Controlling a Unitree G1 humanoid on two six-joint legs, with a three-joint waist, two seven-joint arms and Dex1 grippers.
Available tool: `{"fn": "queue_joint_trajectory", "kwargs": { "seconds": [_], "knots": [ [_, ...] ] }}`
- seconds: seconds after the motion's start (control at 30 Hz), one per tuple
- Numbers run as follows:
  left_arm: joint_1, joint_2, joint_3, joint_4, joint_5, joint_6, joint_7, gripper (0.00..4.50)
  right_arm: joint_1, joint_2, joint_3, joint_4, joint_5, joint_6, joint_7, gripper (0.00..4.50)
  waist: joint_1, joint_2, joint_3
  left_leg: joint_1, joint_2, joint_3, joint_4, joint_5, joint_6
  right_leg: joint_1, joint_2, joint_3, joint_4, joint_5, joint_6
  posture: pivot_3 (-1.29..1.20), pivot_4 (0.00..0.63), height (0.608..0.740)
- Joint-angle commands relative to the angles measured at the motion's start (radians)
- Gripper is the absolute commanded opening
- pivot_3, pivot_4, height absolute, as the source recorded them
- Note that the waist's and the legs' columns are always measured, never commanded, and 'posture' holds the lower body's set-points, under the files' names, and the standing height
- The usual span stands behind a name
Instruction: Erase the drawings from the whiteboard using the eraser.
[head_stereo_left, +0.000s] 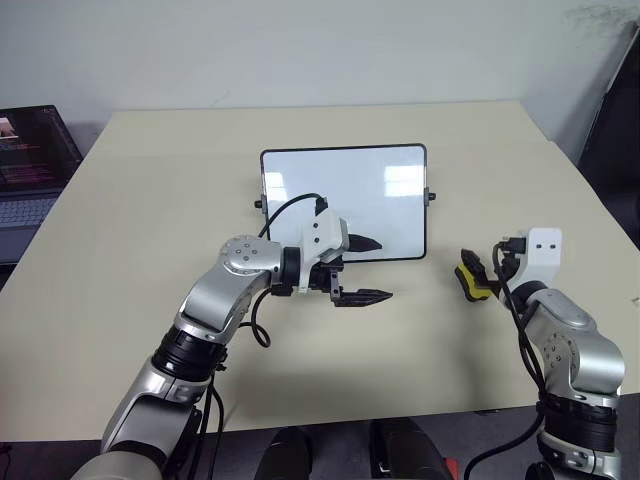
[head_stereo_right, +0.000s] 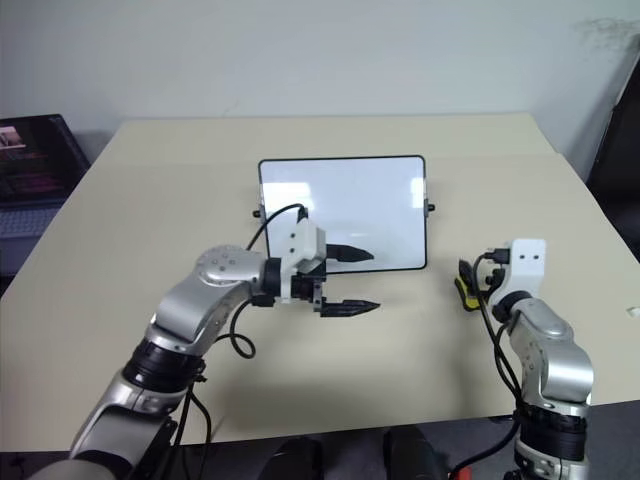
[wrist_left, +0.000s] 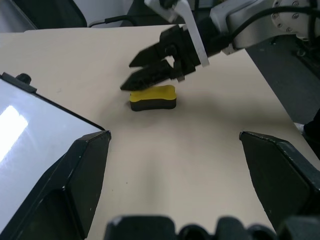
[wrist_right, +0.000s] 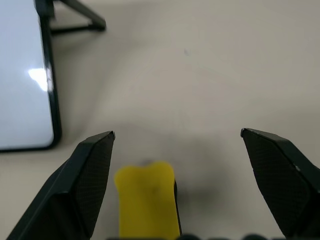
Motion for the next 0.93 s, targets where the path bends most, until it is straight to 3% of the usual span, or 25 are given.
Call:
{"fn": "queue_joint_trajectory", "kwargs": {
  "seconds": [0.03, 0.27, 0.53, 0.8, 0.93],
  "knots": [
    [0.058, 0.003, 0.112, -0.054, 0.013, -0.012, 0.124, 4.5, -0.01, 0.005, 0.021, -0.097, 0.03, -0.096, 0.011, 4.44, -0.003, 0.0, 0.0, 0.0, 0.0, 0.0, 0.0, 0.0, 0.0, 0.0, 0.0, 0.001, 0.0, 0.0, 0.0, 0.0, 0.15, 0.74],
    [0.361, -0.058, 0.284, -0.278, 0.013, 0.044, 0.42, 4.5, 0.148, 0.085, 0.154, -0.223, 0.037, -0.27, 0.021, 4.44, 0.003, 0.001, -0.001, -0.001, 0.003, -0.003, 0.0, 0.0, 0.0, 0.0, -0.008, 0.0, 0.0, 0.0, 0.0, 0.0, 0.15, 0.74],
    [0.531, -0.186, 0.381, -0.351, 0.156, -0.041, 0.743, 4.5, 0.361, 0.097, 0.226, -0.145, -0.033, -0.611, 0.076, 4.44, 0.009, 0.001, -0.001, 0.001, 0.0, -0.005, 0.004, 0.0, 0.0, 0.006, -0.009, -0.001, -0.001, -0.001, 0.004, 0.0, 0.15, 0.74],
    [0.697, -0.264, 0.398, -0.342, 0.218, -0.078, 0.874, 4.5, 0.497, 0.095, 0.204, -0.137, 0.03, -0.625, 0.083, 4.44, 0.006, 0.001, -0.002, 0.003, 0.001, -0.005, 0.007, 0.0, 0.0, 0.008, -0.008, -0.001, 0.0, -0.003, 0.006, 0.0, 0.15, 0.74],
    [0.745, -0.302, 0.407, -0.376, 0.206, -0.045, 0.913, 4.5, 0.496, 0.085, 0.184, -0.123, 0.077, -0.565, 0.078, 4.44, 0.007, 0.001, -0.002, 0.002, 0.001, -0.005, 0.01, 0.0, 0.0, 0.008, -0.008, -0.001, 0.0, -0.003, 0.007, 0.0, 0.15, 0.74]
  ]
}}
